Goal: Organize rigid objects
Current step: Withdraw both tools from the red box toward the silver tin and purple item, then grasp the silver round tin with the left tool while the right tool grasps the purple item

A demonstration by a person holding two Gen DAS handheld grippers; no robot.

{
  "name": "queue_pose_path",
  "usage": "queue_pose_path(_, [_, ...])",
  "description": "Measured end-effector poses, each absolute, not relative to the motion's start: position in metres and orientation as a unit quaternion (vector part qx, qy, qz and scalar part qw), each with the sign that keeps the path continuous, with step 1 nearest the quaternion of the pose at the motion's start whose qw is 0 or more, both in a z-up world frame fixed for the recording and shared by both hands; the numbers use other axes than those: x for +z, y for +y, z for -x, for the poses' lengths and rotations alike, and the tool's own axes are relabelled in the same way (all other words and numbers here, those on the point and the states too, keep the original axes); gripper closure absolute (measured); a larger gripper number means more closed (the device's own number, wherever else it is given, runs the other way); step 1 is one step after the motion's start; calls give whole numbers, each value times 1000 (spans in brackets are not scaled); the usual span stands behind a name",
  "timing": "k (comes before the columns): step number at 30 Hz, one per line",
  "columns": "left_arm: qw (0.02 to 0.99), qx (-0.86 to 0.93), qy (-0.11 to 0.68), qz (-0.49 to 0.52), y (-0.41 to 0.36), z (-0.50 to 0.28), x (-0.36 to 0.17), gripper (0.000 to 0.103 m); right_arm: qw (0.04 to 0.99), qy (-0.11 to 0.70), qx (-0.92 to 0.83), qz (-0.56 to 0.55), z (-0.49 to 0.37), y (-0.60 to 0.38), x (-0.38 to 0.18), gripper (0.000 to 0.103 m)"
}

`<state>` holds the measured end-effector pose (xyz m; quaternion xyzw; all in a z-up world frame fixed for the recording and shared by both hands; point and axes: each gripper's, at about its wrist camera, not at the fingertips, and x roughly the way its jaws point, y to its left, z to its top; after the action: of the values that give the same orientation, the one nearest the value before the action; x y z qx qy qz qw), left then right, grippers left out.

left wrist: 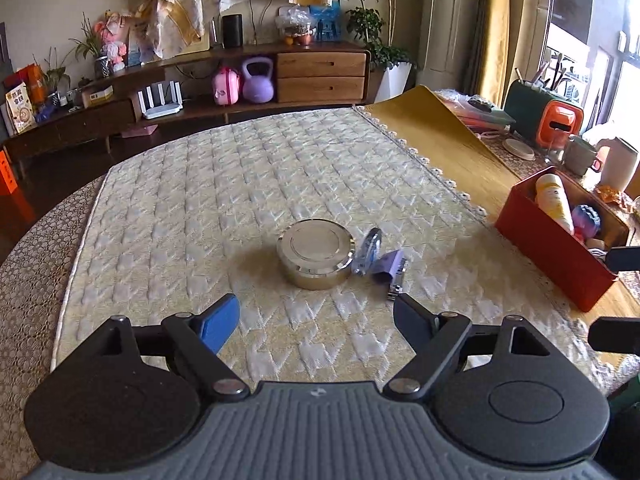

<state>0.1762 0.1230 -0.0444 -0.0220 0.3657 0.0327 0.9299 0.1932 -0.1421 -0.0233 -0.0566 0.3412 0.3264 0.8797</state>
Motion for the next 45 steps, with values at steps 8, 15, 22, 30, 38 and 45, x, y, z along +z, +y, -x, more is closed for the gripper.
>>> queue_pose_path(8, [927, 36, 371, 28, 134, -203, -70, 19, 867, 358, 339, 62, -207, -128, -35, 3])
queue_pose_path(15, [925, 30, 380, 17, 137, -226, -94, 19, 861, 357, 352, 91, -223, -114, -43, 5])
queue_pose_path(22, [923, 30, 384, 4, 143, -249, -112, 19, 848, 367, 363, 120, -244, -98, -57, 10])
queue_pose_path(30, [927, -2, 375, 2, 147, -262, -124, 19, 836, 369, 382, 141, -272, -77, -75, 24])
queue_pose_path(38, [934, -36, 355, -12, 150, -271, -129, 19, 818, 370, 409, 164, -296, -53, -90, 30])
queue_pose_path(45, [935, -65, 347, -20, 154, -282, -130, 19, 805, 378, 431, 154, -312, -42, -99, 39])
